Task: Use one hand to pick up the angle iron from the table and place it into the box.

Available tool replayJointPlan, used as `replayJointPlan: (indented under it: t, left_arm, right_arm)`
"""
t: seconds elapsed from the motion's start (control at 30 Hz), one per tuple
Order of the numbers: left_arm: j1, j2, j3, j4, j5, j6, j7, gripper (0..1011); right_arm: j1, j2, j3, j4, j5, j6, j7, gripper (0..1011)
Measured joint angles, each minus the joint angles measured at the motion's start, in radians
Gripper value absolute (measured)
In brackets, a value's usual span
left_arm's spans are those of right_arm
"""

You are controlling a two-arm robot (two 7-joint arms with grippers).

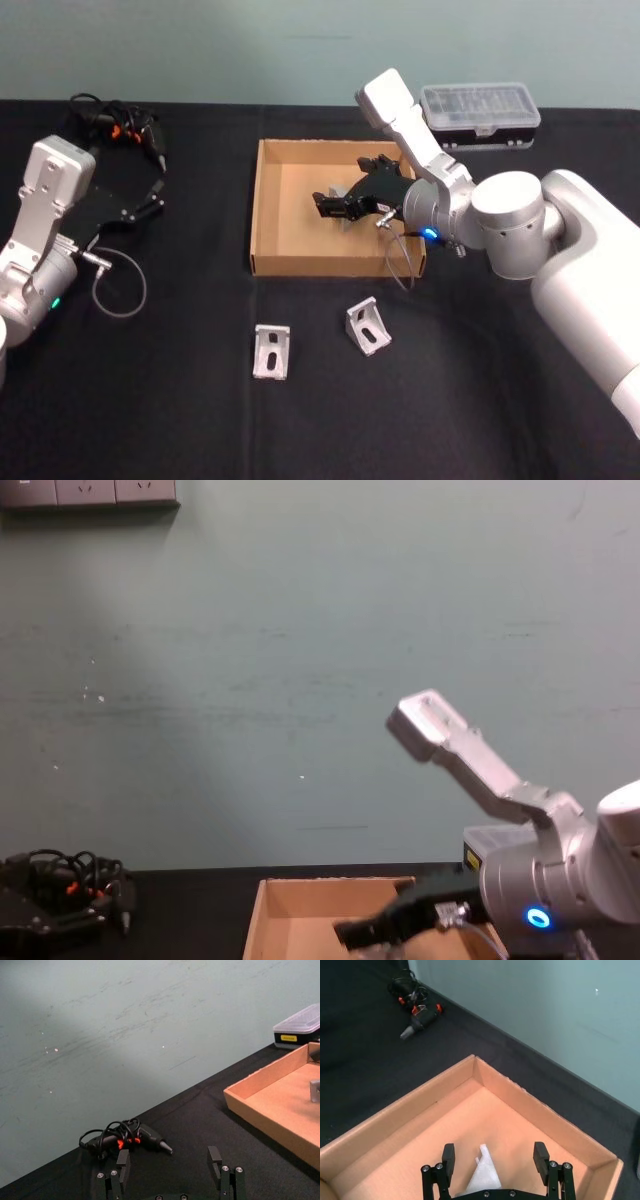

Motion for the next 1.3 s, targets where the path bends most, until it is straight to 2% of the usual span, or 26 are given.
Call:
replayJointPlan:
  t: [0.1, 0.13, 0.17, 0.3, 0.43, 0.47, 0.5, 0.57, 0.6, 0.67, 0.73, 0.8, 0.83, 0.87, 0.9, 0.97, 1.13, 1.3]
  left_arm:
    - [0.0, 0.0, 0.0, 0.0, 0.0, 0.0, 0.0, 1011]
    - [0.0, 0.0, 0.0, 0.0, 0.0, 0.0, 0.0, 1011]
    - [0.0, 0.0, 0.0, 0.0, 0.0, 0.0, 0.0, 1011]
    - [0.0, 0.0, 0.0, 0.0, 0.0, 0.0, 0.0, 1011]
    - [0.0, 0.0, 0.0, 0.0, 0.0, 0.0, 0.0, 1011]
    - [0.0, 0.0, 0.0, 0.0, 0.0, 0.0, 0.0, 1011]
    - [0.0, 0.0, 0.0, 0.0, 0.0, 0.0, 0.0, 1011]
    - [0.0, 0.0, 0.0, 0.0, 0.0, 0.0, 0.0, 1011]
    - [0.0, 0.0, 0.0, 0.0, 0.0, 0.0, 0.0, 1011]
    - [0.0, 0.0, 0.0, 0.0, 0.0, 0.0, 0.0, 1011]
    - [0.0, 0.0, 0.0, 0.0, 0.0, 0.0, 0.0, 1011]
    - [0.0, 0.0, 0.0, 0.0, 0.0, 0.0, 0.0, 1011]
    - [0.0, 0.0, 0.0, 0.0, 0.0, 0.0, 0.0, 1011]
    - [0.0, 0.0, 0.0, 0.0, 0.0, 0.0, 0.0, 1011]
    - [0.0, 0.0, 0.0, 0.0, 0.0, 0.0, 0.0, 1011]
    - [0.0, 0.0, 0.0, 0.0, 0.0, 0.0, 0.0, 1011]
    - [0.0, 0.0, 0.0, 0.0, 0.0, 0.0, 0.0, 1011]
    - [0.0, 0.0, 0.0, 0.0, 0.0, 0.0, 0.0, 1011]
  right_arm:
    - [-0.027, 0.017, 0.018, -0.055, 0.003, -0.044, 0.012, 1002]
    - [-0.048, 0.031, 0.029, -0.096, 0.008, -0.066, 0.022, 1002]
    - [-0.048, 0.031, 0.029, -0.096, 0.008, -0.066, 0.022, 1000]
    - [-0.132, 0.086, 0.077, -0.245, 0.048, -0.128, 0.074, 1000]
    - [-0.192, 0.132, 0.109, -0.339, 0.092, -0.156, 0.115, 1000]
    - [-0.221, 0.158, 0.122, -0.382, 0.113, -0.17, 0.135, 1000]
    - [-0.221, 0.158, 0.122, -0.382, 0.113, -0.17, 0.135, 1000]
    - [-0.267, 0.202, 0.14, -0.442, 0.148, -0.191, 0.166, 1002]
    - [-0.298, 0.236, 0.151, -0.478, 0.168, -0.204, 0.189, 1000]
    - [-0.326, 0.267, 0.16, -0.506, 0.186, -0.22, 0.21, 1000]
    - [-0.373, 0.326, 0.17, -0.546, 0.212, -0.258, 0.257, 1002]
    - [-0.399, 0.359, 0.172, -0.562, 0.224, -0.281, 0.288, 1000]
    - [-0.42, 0.39, 0.172, -0.573, 0.235, -0.303, 0.318, 1002]
    - [-0.42, 0.39, 0.172, -0.573, 0.235, -0.303, 0.318, 1000]
    - [-0.438, 0.417, 0.169, -0.579, 0.245, -0.323, 0.347, 1000]
    - [-0.457, 0.445, 0.16, -0.584, 0.254, -0.345, 0.378, 1000]
    - [-0.472, 0.468, 0.133, -0.581, 0.255, -0.357, 0.401, 1000]
    - [-0.463, 0.462, 0.102, -0.567, 0.237, -0.343, 0.386, 1000]
